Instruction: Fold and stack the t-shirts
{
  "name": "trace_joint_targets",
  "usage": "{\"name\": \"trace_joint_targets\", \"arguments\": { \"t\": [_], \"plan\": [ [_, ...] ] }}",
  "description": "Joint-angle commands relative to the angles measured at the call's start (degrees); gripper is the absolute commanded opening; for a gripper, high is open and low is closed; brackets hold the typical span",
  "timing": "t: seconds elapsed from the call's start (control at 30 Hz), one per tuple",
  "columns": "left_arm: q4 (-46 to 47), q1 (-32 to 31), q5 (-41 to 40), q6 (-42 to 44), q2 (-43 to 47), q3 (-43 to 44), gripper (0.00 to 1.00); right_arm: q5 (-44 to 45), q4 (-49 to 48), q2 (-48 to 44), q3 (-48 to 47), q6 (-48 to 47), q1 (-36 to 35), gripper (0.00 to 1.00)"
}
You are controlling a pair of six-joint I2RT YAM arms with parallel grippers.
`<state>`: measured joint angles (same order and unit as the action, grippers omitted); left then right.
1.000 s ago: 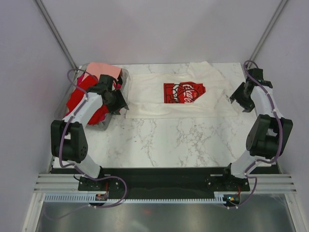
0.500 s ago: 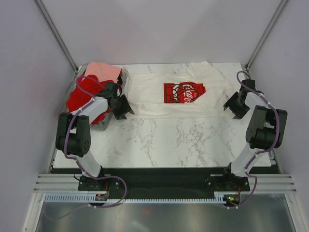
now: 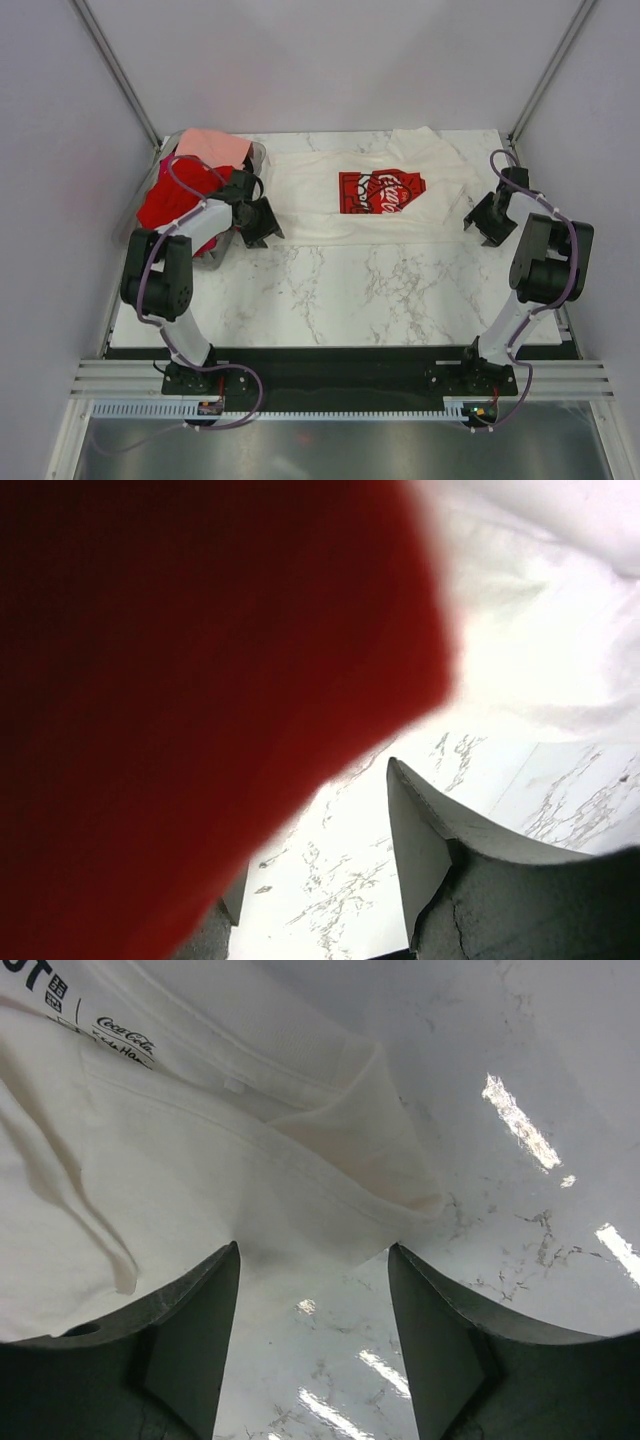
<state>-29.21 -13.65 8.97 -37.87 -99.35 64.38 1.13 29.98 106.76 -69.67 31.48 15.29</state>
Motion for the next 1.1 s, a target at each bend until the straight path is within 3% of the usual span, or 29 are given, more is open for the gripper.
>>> {"name": "trace_joint_targets", "arguments": {
  "t": [0.0,0.13,0.3,0.43,0.63,0.8,0.97,1.07],
  "plan": [
    [0.38,-0.5,0.69,-1.16,-3.29,6.35,0.61,-0.95,-2.81,-1.11,1.73,-0.11,0.18,0.69],
    [-4.16,-0.24,-0.44,-0.89,-12.42,21.61,0.62,-3.93,-3.08,-1.91,2.52,-0.19,0.27,0.68],
    [-7.61,4.76,-0.27,0.42,-25.18,33.08,0.62,-3.67,-1.5,-4.36,2.87,-0.64,0.27,0.68],
    [-11.3,11.52,-2.64,1.57,-27.74,41.06,0.62,-4.9,-0.8,-7.0,3.75,-0.46,0.18,0.68],
    [-14.38,15.23,-4.94,1.92,-22.74,46.53,0.63,-5.52,0.34,-10.08,3.14,-0.28,0.18,0.69],
    [-14.82,10.67,-6.24,5.43,-14.66,40.58,0.62,-3.77,1.22,-12.19,2.87,-0.02,0.27,0.69],
    [-10.79,1.27,-13.45,6.32,-4.91,21.17,0.61,3.35,1.75,-13.6,4.71,-1.07,1.23,0.69],
    [-5.79,-1.9,-12.05,5.0,-2.35,11.49,0.61,0.56,0.53,-12.81,6.38,-0.99,2.38,0.68]
  ]
}}
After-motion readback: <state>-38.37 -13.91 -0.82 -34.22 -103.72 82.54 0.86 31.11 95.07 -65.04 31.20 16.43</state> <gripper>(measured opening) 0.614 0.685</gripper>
